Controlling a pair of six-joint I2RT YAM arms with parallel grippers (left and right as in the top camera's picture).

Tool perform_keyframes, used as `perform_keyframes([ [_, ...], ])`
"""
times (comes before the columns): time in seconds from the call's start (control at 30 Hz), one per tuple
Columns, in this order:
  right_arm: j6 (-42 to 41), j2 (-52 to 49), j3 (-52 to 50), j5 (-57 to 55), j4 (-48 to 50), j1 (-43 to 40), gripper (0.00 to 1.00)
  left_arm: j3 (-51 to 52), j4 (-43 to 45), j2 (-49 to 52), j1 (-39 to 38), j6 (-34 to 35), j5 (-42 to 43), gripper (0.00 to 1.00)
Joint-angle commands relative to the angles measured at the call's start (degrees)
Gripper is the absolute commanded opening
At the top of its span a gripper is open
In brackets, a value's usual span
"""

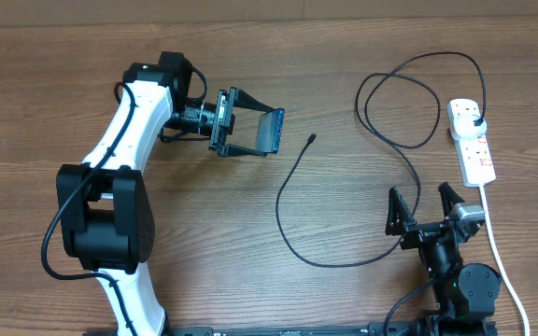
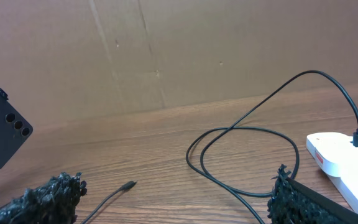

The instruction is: Plug charger to phone and switch on socket

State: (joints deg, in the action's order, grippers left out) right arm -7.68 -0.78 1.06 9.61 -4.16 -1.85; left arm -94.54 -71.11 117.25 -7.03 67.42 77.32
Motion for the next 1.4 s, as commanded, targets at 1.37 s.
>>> perform_keyframes([
  [1.37, -10.4, -9.7, 8.5, 4.3, -5.5, 0.2, 1.0, -1.6, 0.0, -0.3, -1.0, 0.3, 0.5, 0.7],
])
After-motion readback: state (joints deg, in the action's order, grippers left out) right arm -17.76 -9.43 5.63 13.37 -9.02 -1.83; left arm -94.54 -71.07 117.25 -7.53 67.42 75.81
